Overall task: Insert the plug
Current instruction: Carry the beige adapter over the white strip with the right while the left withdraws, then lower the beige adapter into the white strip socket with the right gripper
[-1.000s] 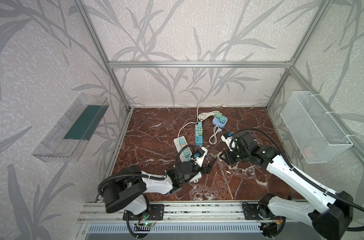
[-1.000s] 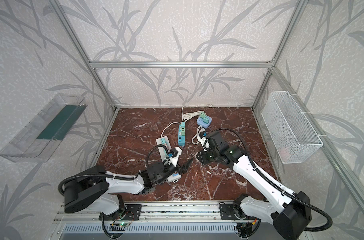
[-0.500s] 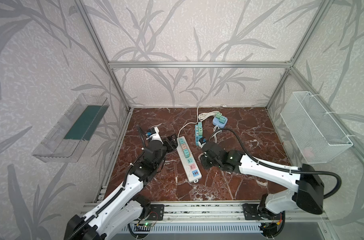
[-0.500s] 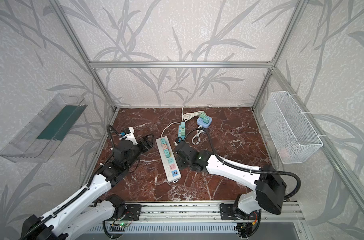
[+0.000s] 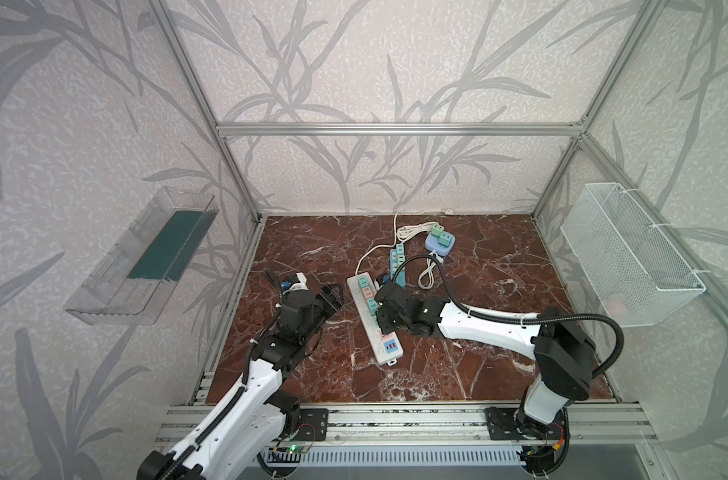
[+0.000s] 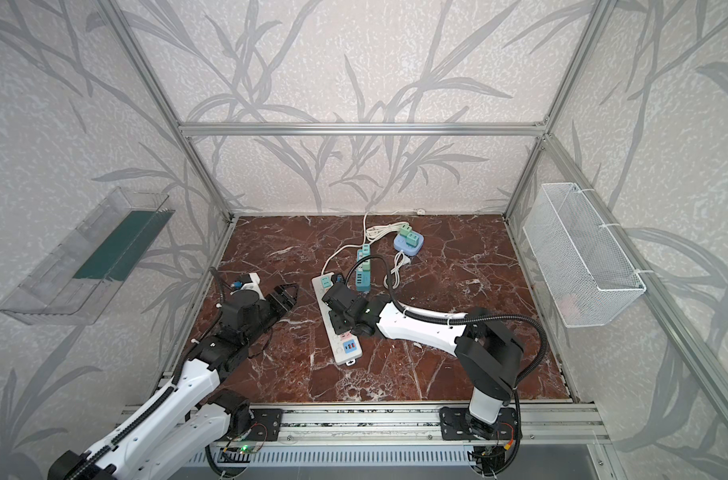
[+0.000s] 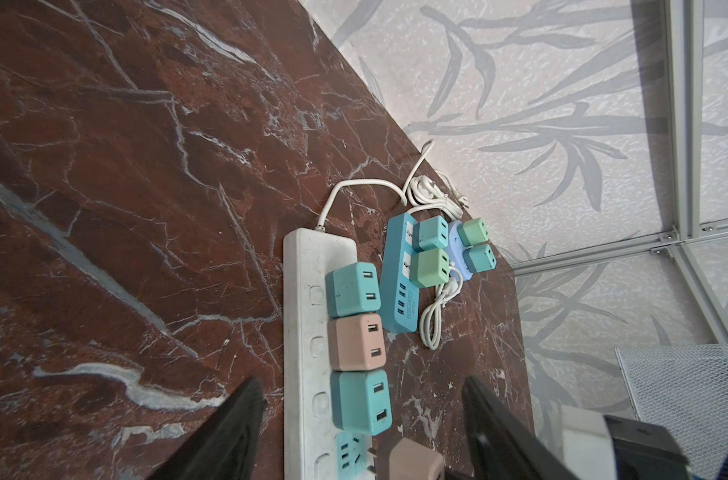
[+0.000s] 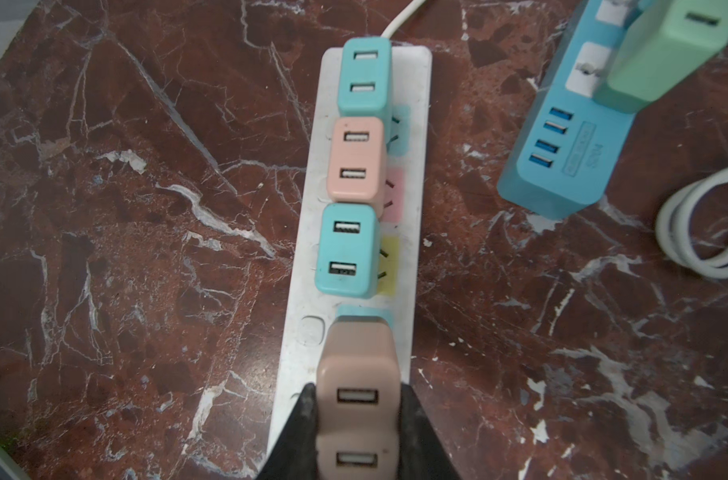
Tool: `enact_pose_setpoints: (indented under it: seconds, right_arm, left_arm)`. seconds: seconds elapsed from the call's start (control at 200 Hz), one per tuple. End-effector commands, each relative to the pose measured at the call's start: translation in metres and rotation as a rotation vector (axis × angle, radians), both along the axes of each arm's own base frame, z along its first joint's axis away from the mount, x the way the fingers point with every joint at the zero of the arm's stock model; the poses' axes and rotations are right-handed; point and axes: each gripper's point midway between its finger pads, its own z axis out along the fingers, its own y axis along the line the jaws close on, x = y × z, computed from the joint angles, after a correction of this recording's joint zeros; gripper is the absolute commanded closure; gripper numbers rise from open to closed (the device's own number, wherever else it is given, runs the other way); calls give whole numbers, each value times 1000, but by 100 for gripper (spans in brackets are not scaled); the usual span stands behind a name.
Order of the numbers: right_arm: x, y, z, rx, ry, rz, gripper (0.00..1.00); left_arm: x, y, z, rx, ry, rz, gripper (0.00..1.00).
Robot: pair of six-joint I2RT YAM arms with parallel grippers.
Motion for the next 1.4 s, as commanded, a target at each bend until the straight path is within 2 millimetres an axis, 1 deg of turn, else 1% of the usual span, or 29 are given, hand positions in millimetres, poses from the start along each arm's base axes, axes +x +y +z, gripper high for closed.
enact_pose_setpoints:
  seconds: [0.0, 0.09, 0.26, 0.455, 0.58, 0.77, 0.885, 0.995, 1.11, 1.2, 1.395]
  right_arm:
    - [-3, 12, -1, 17, 13, -8, 100]
    - [-5, 16, -4, 1, 24, -7, 100]
    - [-1, 9, -12, -46, 13, -40, 100]
    - [6, -2, -12, -109, -20, -71, 100]
    - [6, -1, -13, -111, -27, -63, 100]
    - [2, 5, -25, -125, 15, -34, 100]
    - [-1, 10, -26, -111, 40, -22, 100]
    - [-4, 7, -24, -120, 48, -25, 100]
    - [-6, -2, -22, -158, 53, -19, 100]
    - [-7, -10, -25, -196, 56, -27, 100]
    - [-13, -4, -27, -190, 102, 3, 100]
  left_arm:
    - [-3, 4, -2, -11, 3, 16, 24]
    - [-3, 5, -2, -17, 2, 14, 24]
    - [-2, 5, -2, -42, -9, 16, 24]
    - [-1, 5, 0, -58, -15, 12, 24]
    - [-1, 5, 0, -66, -15, 12, 24]
    - [-1, 5, 0, -73, -17, 10, 24]
    - [-1, 5, 0, -75, -17, 10, 24]
    - [-1, 5, 1, -78, -18, 8, 24]
    - [-1, 4, 1, -81, -19, 4, 24]
    - [0, 4, 1, -79, -21, 3, 24]
    - [-1, 3, 2, -83, -22, -4, 24]
